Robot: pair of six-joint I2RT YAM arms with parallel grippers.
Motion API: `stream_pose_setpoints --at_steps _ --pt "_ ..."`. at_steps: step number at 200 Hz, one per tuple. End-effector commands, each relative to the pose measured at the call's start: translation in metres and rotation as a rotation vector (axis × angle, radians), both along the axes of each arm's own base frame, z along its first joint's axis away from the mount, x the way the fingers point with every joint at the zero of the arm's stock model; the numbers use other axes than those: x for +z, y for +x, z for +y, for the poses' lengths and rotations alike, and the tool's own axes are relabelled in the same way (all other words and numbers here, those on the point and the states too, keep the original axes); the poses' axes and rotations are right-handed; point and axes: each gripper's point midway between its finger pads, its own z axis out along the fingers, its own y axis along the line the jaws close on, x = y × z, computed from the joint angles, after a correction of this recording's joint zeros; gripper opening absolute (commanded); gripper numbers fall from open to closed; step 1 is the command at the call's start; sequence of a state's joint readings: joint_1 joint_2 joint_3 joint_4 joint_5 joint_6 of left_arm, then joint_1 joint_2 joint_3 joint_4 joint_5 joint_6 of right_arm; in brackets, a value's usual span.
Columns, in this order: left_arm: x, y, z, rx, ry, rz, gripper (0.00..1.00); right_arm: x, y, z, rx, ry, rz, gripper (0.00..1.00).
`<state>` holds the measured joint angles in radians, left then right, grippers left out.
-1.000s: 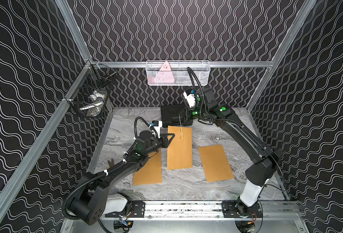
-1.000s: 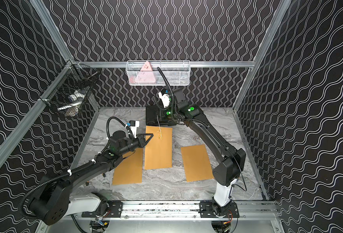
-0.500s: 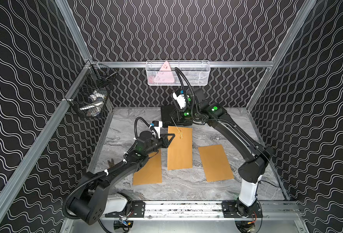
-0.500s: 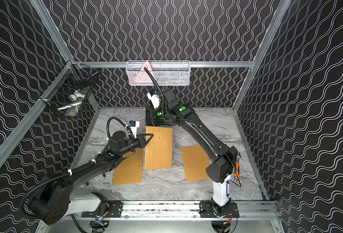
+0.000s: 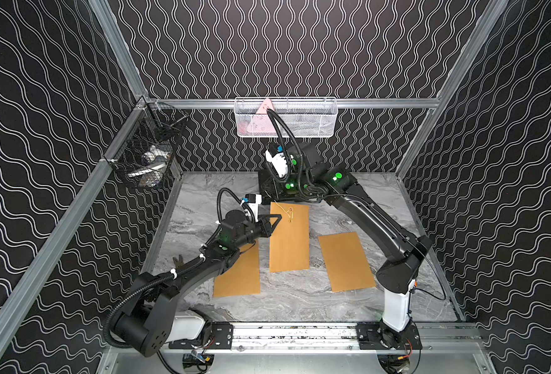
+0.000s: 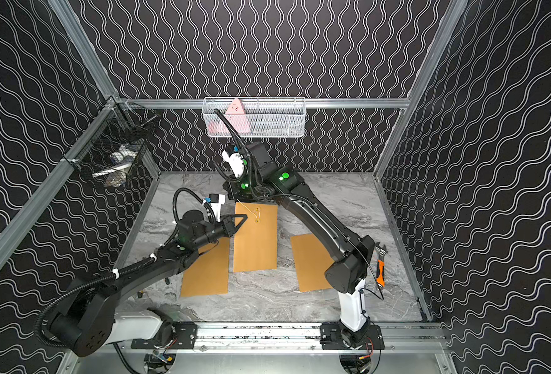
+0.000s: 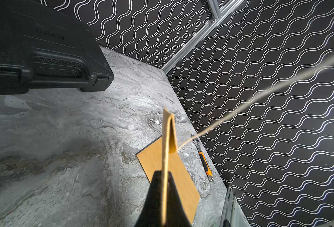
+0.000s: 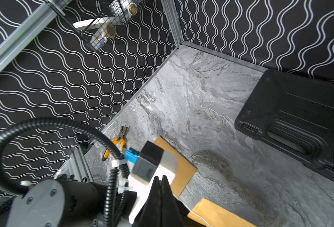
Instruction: Open the file bag
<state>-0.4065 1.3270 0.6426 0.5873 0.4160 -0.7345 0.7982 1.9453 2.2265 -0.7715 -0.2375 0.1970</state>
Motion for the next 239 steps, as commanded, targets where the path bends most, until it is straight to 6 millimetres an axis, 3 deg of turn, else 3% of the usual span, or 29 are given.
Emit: stream_pose_setpoints --at_steps 1,143,189,239 --pt "0.014 0.004 -0.002 0.003 -0.02 -0.047 0.0 0.006 -0.007 0.005 0.03 0.003 -0.019 0.0" --pt "0.011 0.019 0.0 0.056 -0.05 -0.032 0.0 0.026 -0.033 -0.009 0.034 0.066 -0.045 0.0" --pt "0.027 0.03 0.004 0.081 -0.053 -0.06 0.0 0.018 -0.037 -0.016 0.015 0.06 -0.033 0.0" --pt "0.048 0.042 0.015 0.104 -0.05 -0.094 0.0 -0.007 -0.043 -0.037 -0.049 0.035 -0.014 0.0"
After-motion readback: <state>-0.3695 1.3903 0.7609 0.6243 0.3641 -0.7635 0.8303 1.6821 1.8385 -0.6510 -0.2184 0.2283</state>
